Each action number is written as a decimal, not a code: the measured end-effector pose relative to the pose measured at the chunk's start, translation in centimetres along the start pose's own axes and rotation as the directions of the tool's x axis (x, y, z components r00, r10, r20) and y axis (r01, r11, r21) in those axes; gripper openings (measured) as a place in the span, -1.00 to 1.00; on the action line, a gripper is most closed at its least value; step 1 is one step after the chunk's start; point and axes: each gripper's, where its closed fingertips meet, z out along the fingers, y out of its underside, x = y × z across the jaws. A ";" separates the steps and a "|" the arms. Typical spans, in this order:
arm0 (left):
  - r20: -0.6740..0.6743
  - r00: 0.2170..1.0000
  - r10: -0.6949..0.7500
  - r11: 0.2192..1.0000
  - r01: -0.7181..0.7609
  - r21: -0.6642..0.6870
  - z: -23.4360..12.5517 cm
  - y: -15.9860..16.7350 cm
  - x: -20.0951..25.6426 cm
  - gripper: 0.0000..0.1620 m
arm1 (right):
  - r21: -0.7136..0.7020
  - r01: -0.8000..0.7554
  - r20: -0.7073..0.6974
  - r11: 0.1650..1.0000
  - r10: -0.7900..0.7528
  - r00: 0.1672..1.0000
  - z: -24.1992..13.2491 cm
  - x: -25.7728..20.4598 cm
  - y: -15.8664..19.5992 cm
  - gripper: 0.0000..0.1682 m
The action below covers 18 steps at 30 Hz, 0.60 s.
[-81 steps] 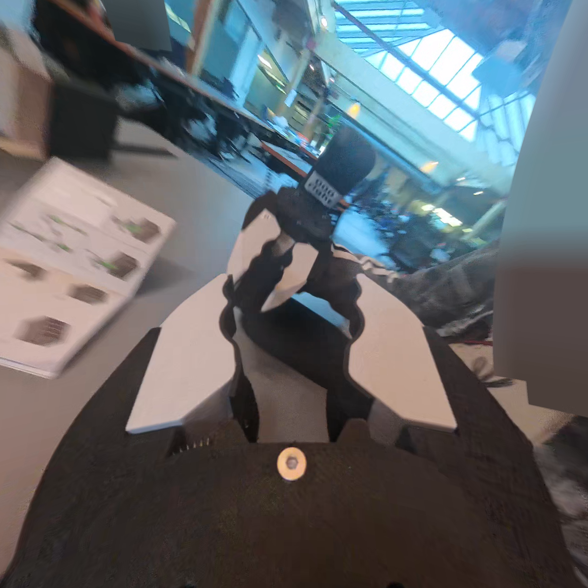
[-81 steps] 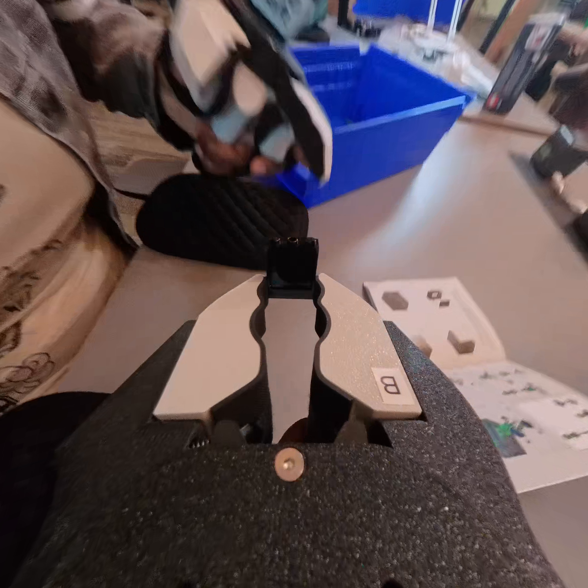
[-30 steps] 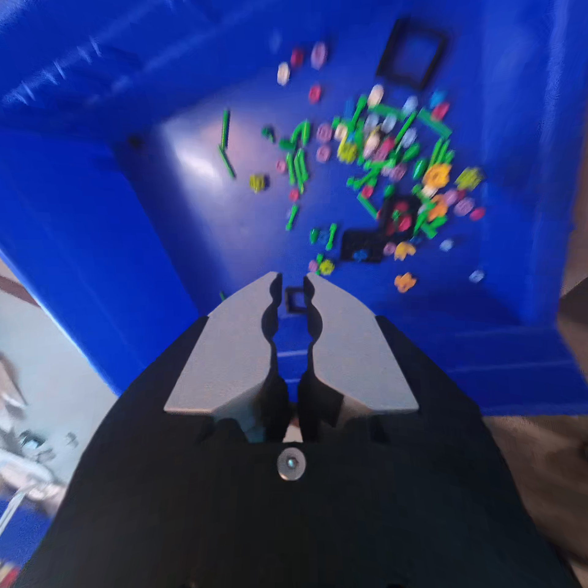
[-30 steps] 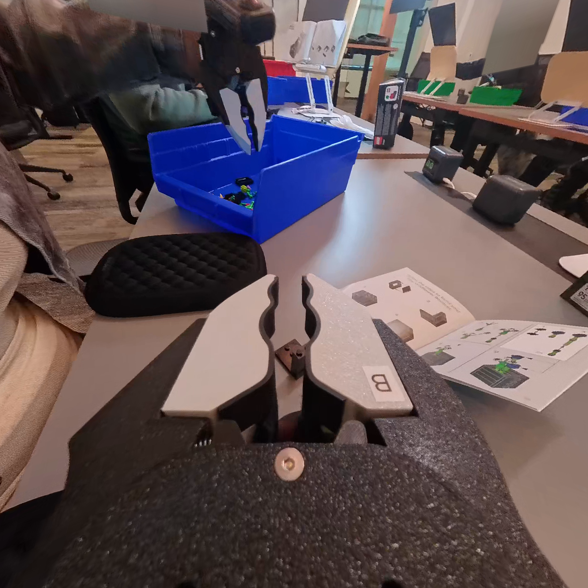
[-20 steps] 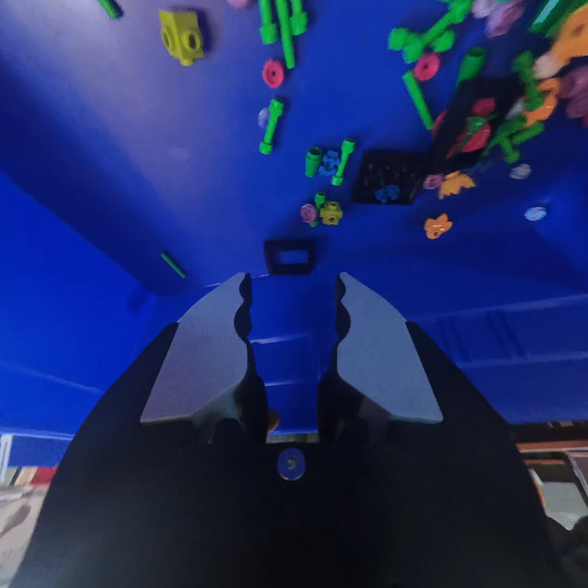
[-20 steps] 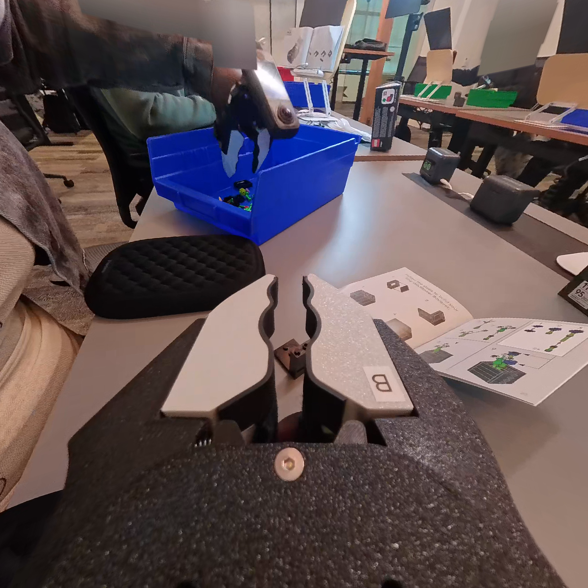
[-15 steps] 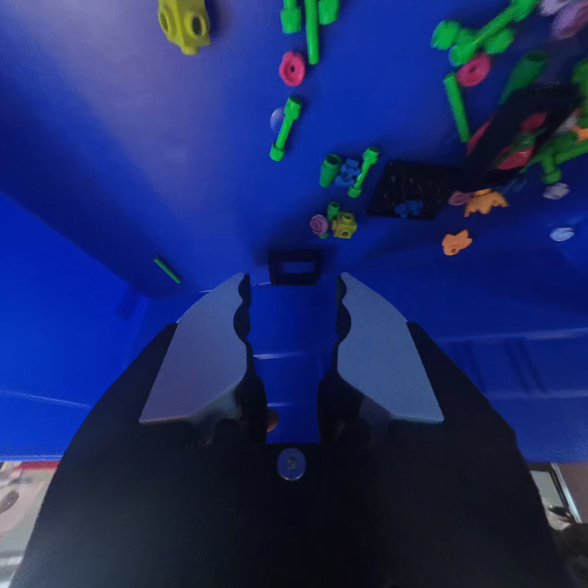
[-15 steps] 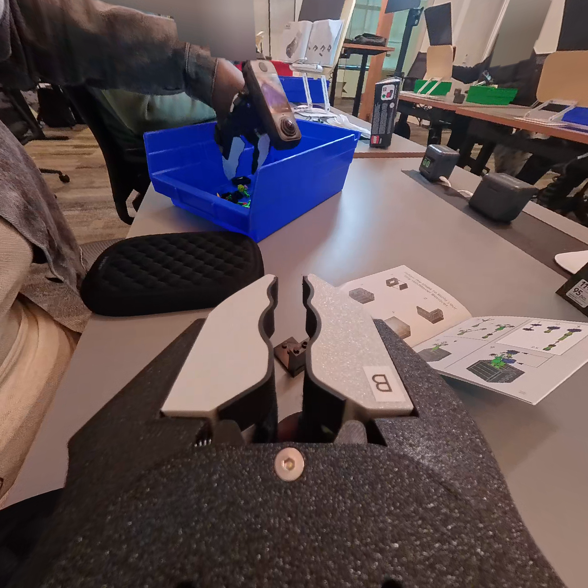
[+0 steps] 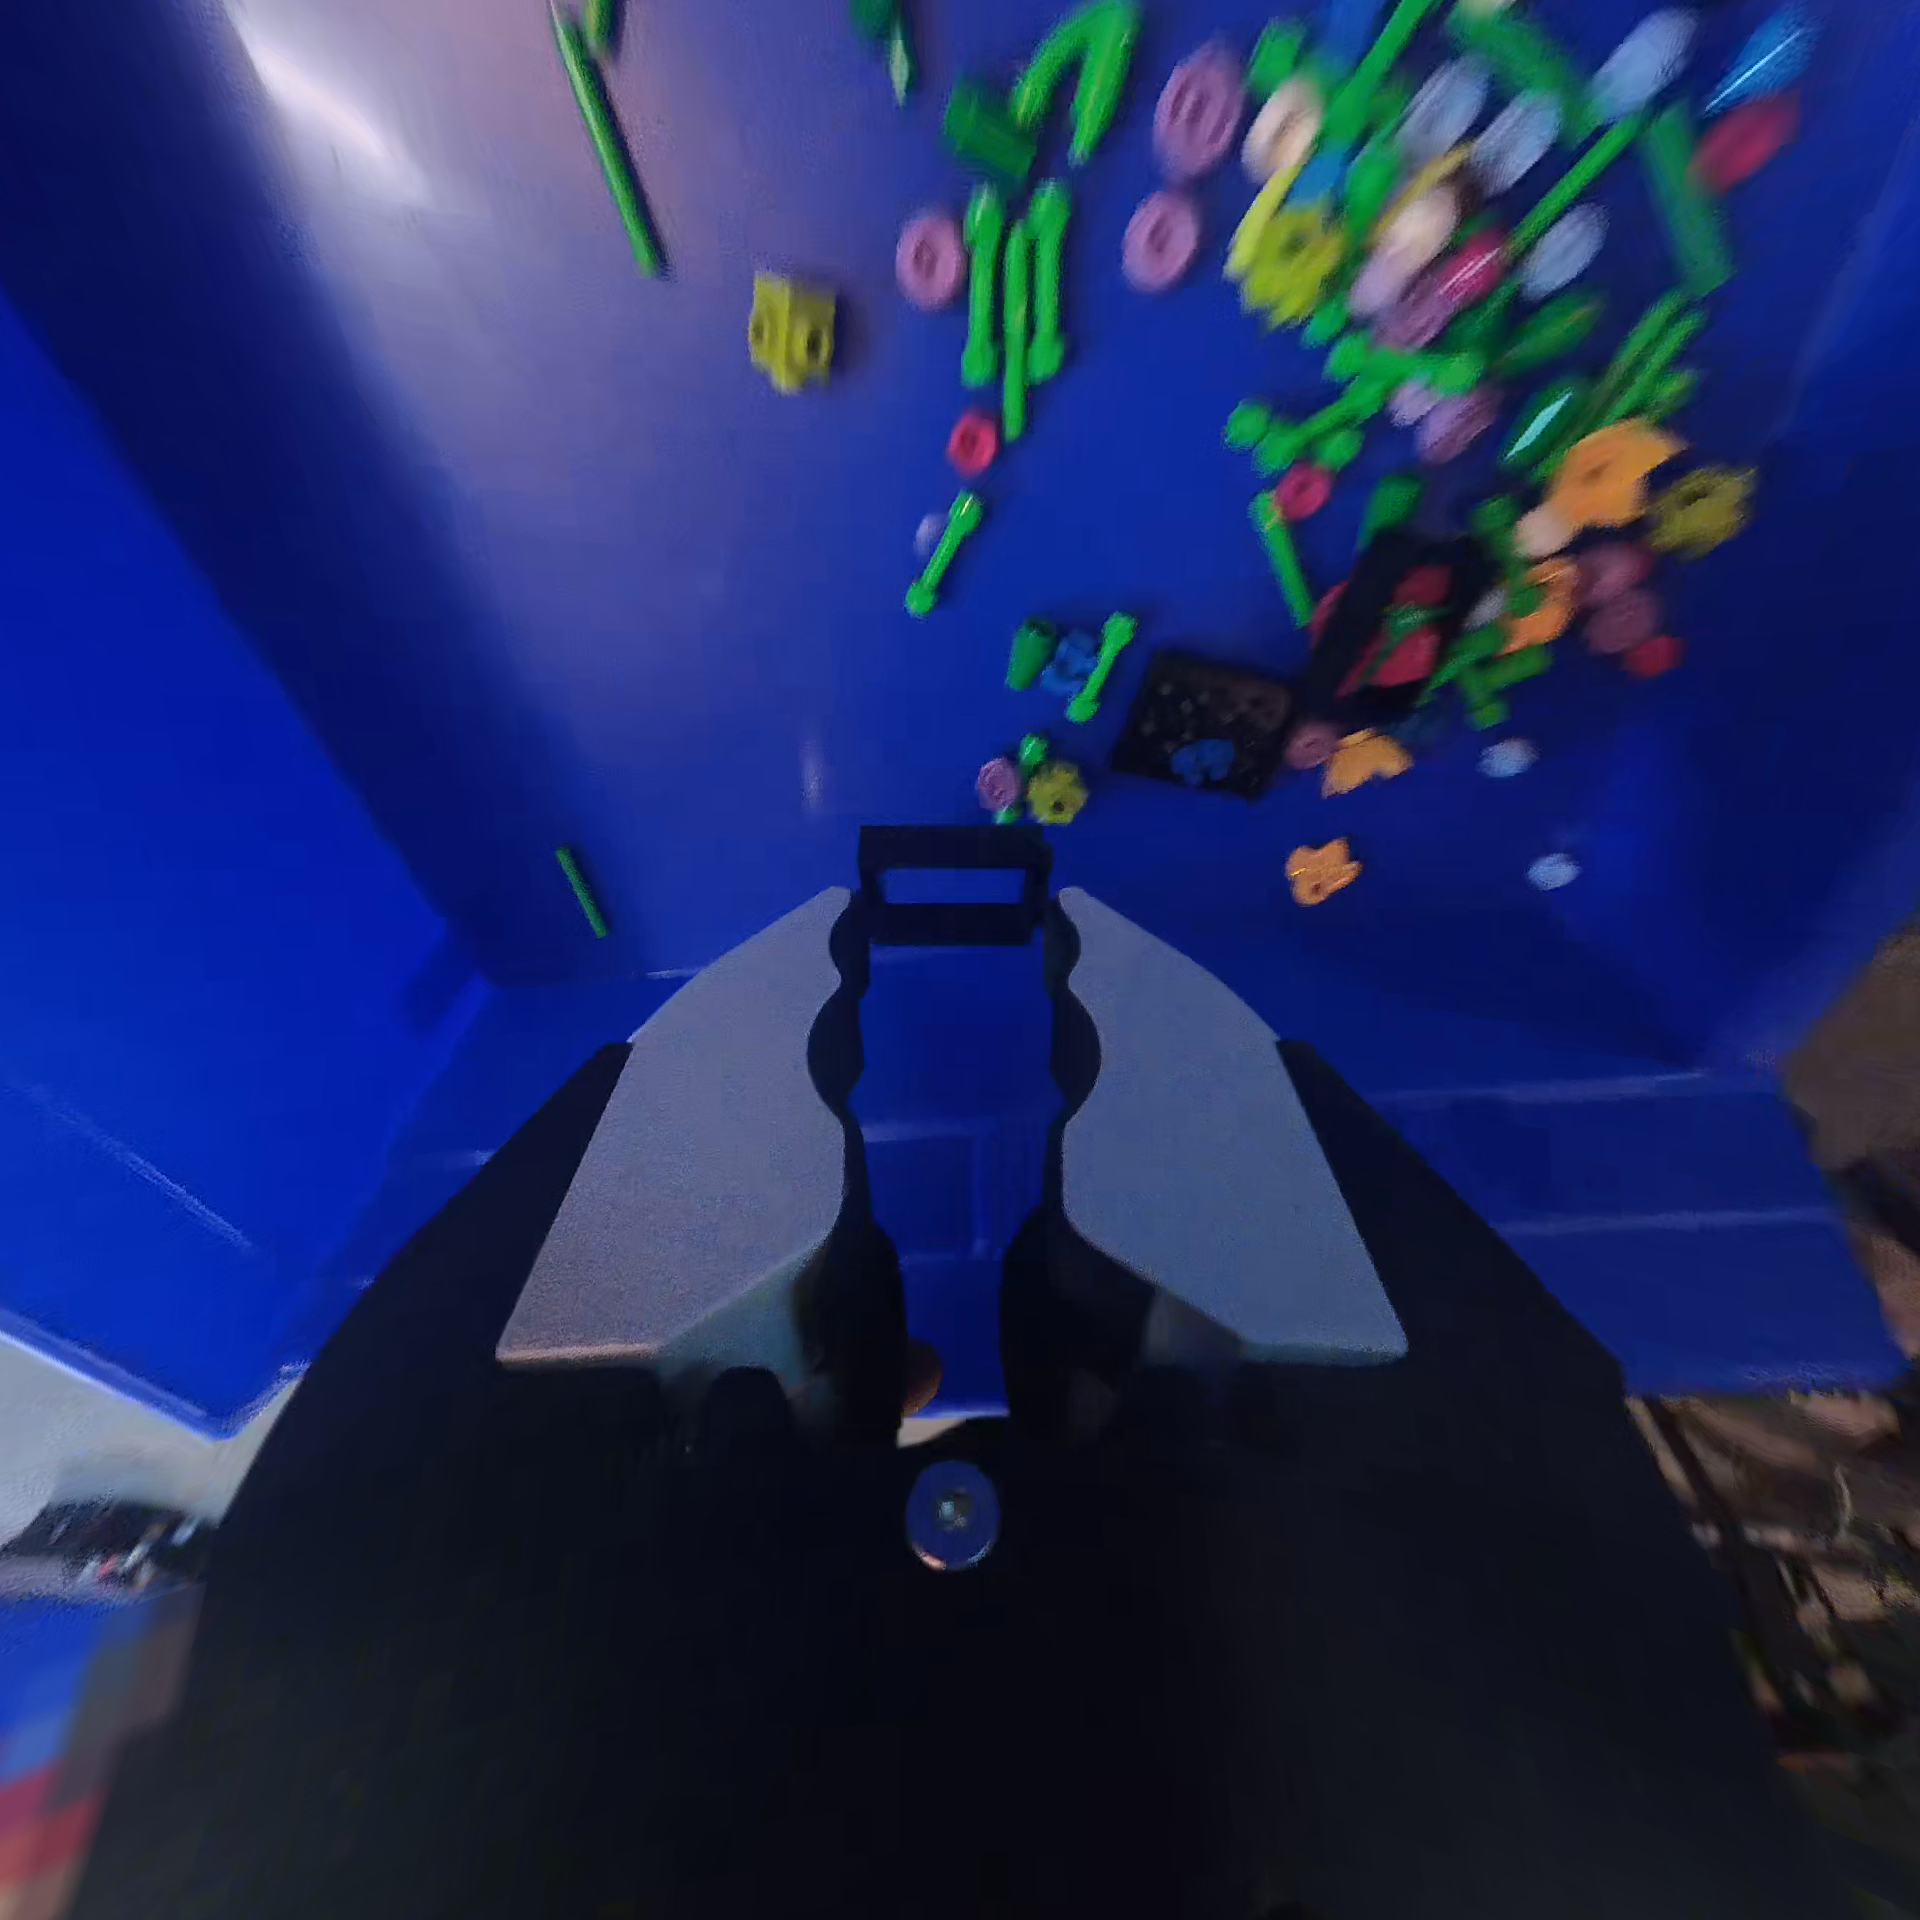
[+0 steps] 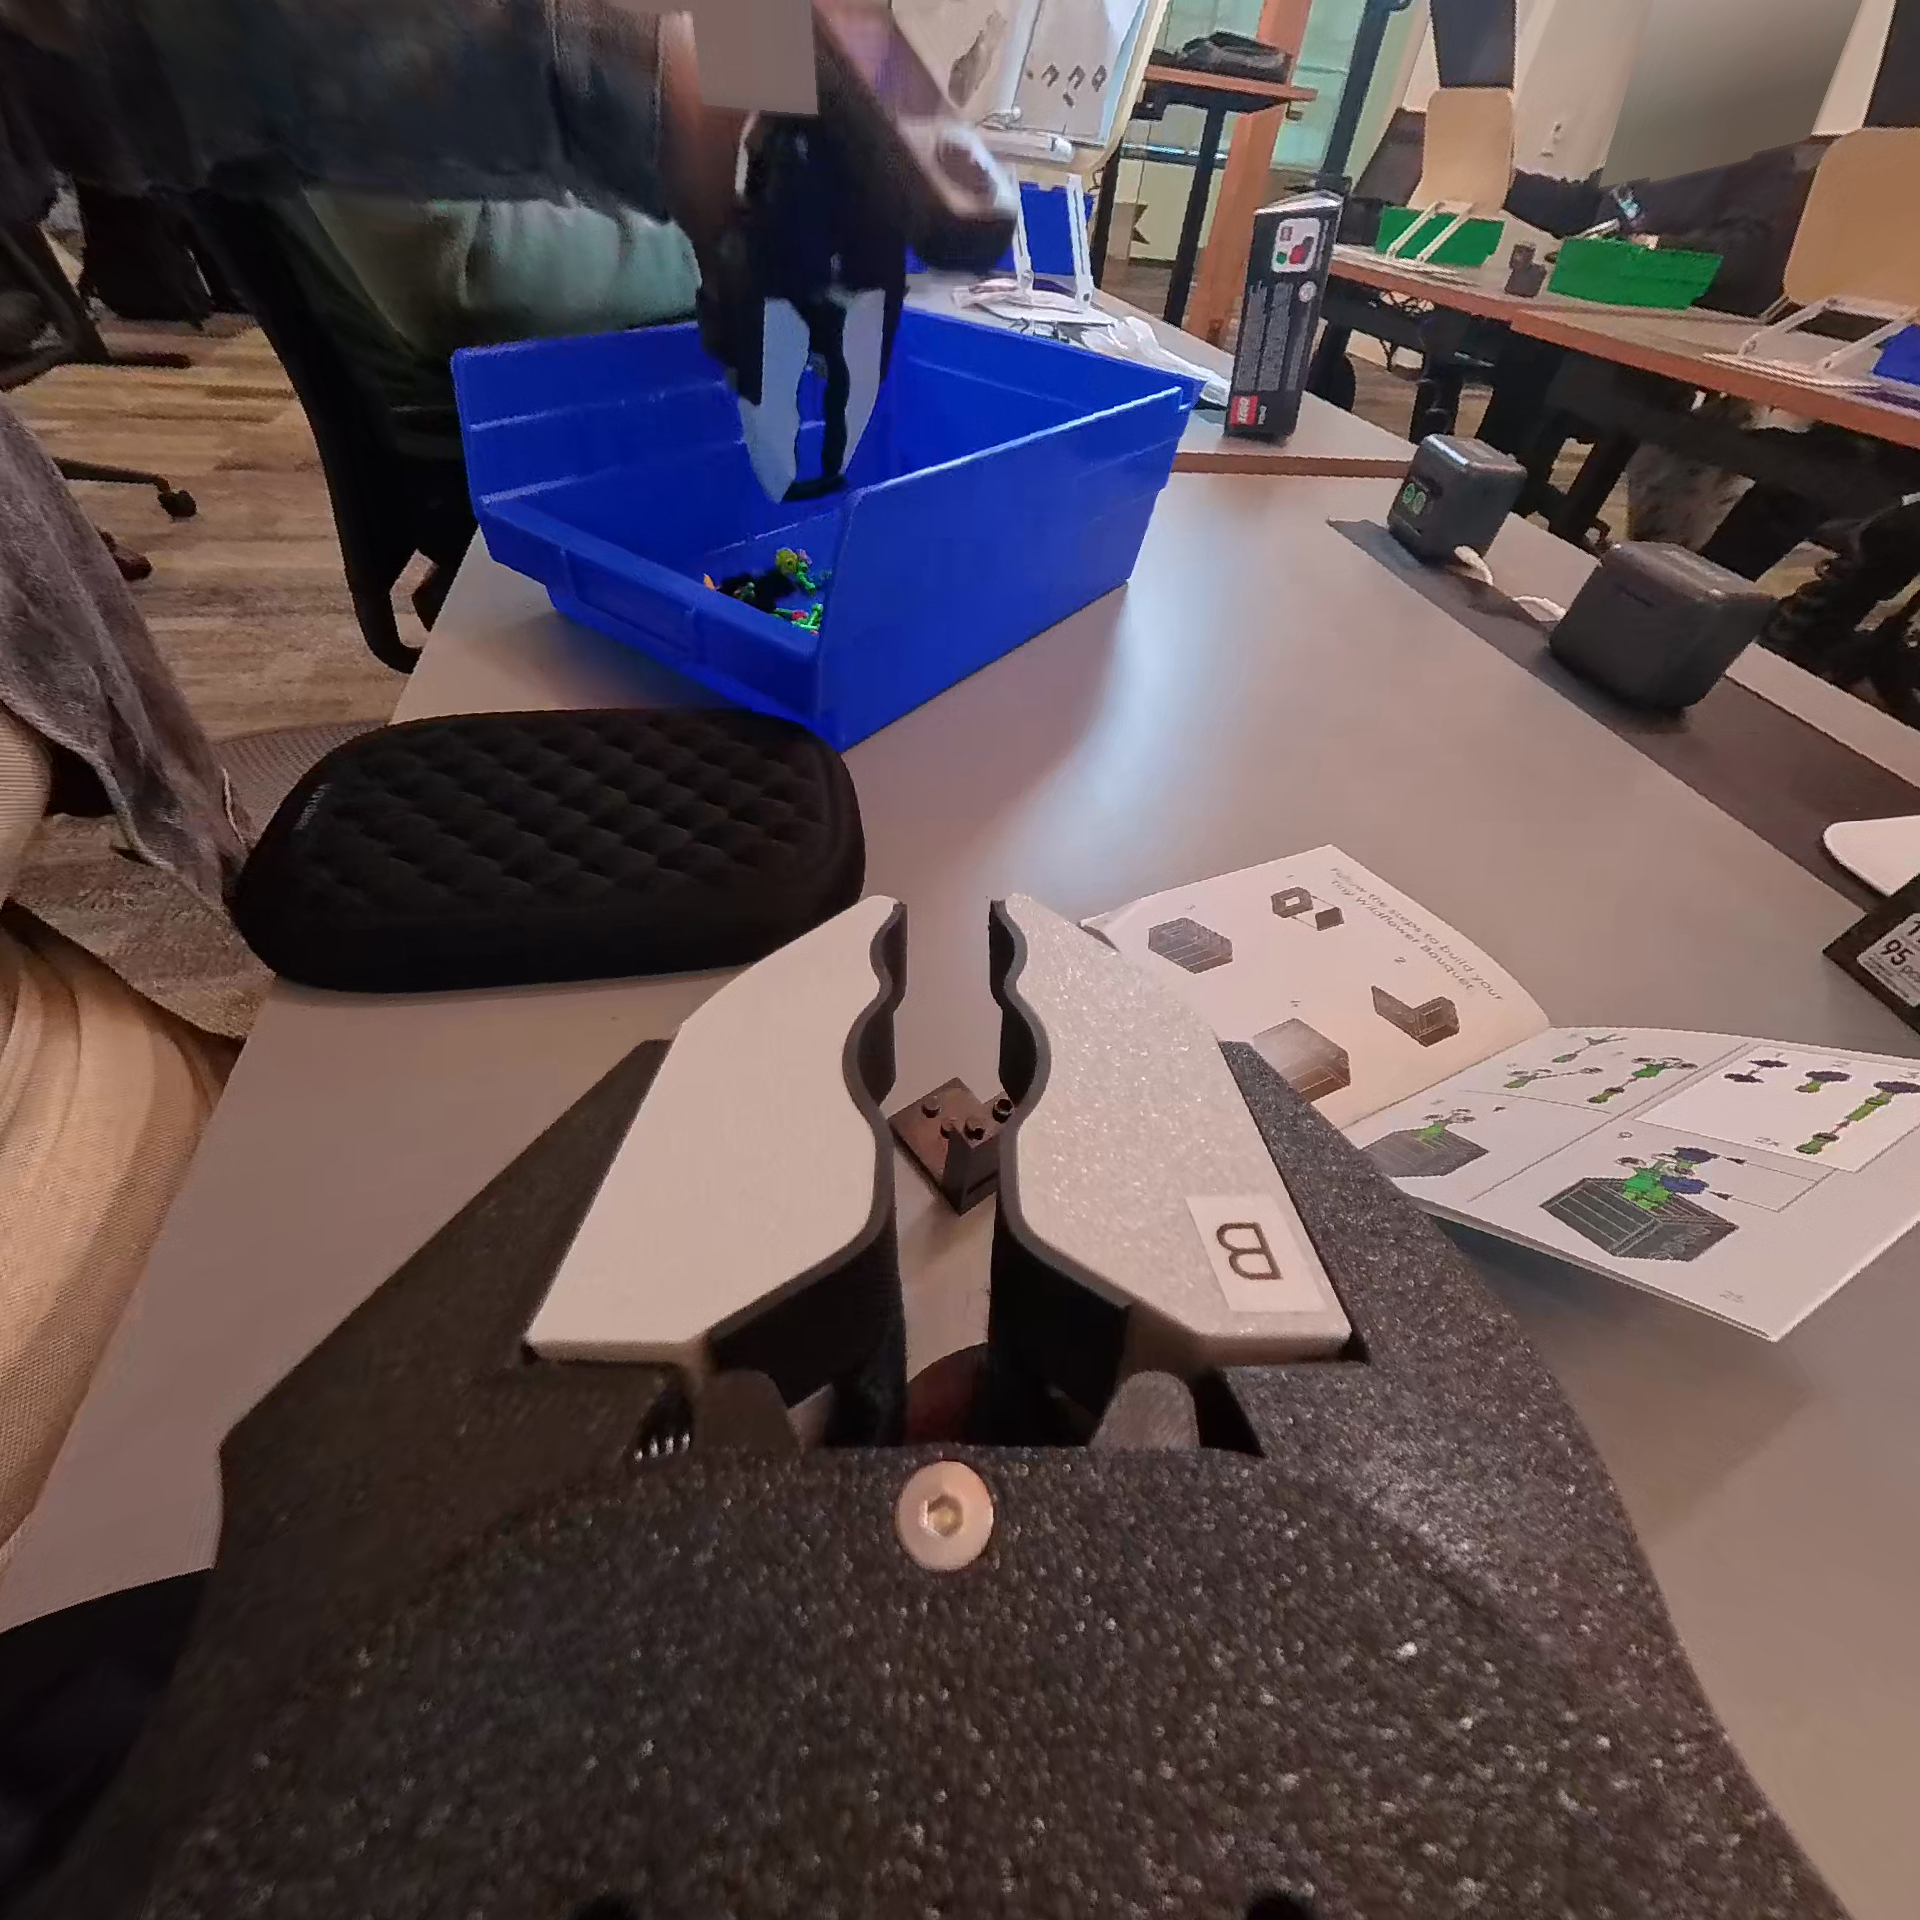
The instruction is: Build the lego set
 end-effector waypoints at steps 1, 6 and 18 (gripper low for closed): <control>-0.014 1.000 -0.003 0.999 0.003 0.052 -0.7 -0.8 0.5 -0.59 | -0.005 0.006 0.003 1.000 -0.006 1.000 0.1 -0.1 0.1 -0.83; -0.031 0.999 0.029 0.991 -0.025 0.131 -2.2 -2.5 2.3 -0.59 | -0.022 0.026 0.005 0.999 -0.026 1.000 0.2 -0.3 0.3 -0.82; -0.088 0.996 0.020 0.995 -0.011 0.103 0.2 -3.6 3.8 -0.39 | -0.012 0.047 0.001 0.999 -0.047 0.999 0.2 -0.4 0.2 -0.81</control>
